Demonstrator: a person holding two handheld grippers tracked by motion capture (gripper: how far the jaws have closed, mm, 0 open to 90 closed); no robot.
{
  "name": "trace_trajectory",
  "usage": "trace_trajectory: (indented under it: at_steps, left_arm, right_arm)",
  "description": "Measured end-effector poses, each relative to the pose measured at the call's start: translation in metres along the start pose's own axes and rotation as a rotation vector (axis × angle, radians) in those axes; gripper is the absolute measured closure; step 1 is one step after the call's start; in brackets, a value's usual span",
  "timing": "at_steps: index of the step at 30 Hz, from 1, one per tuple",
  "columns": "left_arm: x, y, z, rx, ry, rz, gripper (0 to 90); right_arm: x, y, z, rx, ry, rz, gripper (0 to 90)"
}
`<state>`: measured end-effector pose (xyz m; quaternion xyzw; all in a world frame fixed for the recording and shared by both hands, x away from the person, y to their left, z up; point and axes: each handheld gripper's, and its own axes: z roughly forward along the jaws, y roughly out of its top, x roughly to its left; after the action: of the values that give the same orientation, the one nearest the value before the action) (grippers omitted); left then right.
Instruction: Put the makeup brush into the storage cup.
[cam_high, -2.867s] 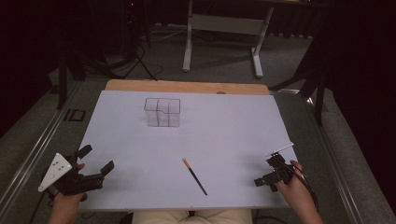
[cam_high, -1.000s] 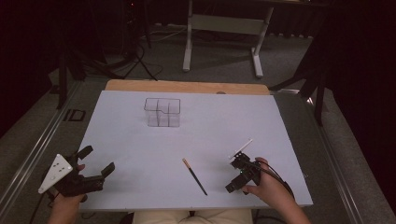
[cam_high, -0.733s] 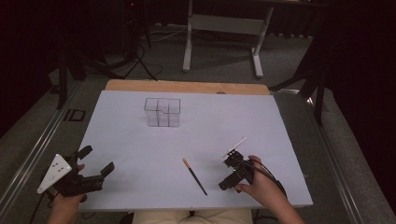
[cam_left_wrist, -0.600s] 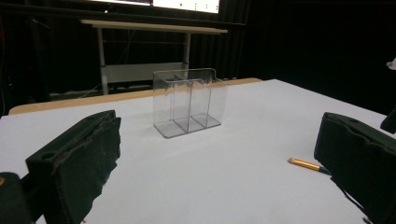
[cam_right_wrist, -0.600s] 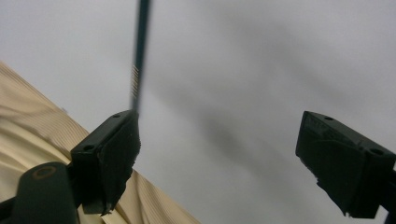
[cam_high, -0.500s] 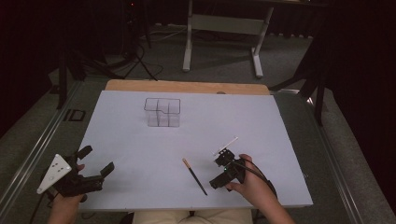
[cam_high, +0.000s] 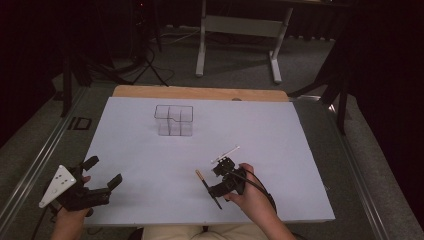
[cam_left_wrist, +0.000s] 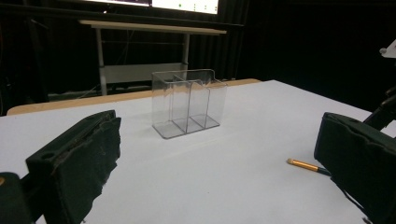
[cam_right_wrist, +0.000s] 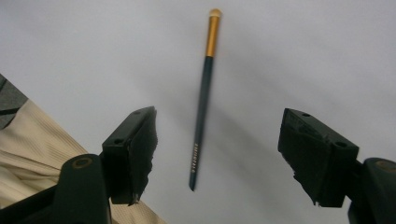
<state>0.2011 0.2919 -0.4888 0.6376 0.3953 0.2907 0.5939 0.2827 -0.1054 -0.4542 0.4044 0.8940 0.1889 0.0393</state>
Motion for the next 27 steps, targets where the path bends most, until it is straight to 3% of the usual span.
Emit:
trace_trajectory:
  at_steps: [11,27]
  left_arm:
    - [0.000,0.000,0.000,0.000,0.000,0.001,1.1]
    - [0.000,0.000,0.000,-0.002,0.003,-0.001,1.1]
  right_arm:
    - [0.012,0.013,0.007,-0.007,0.002,-0.018,34.2]
    - [0.014,0.031,0.032,0.048,0.000,-0.018,48.5]
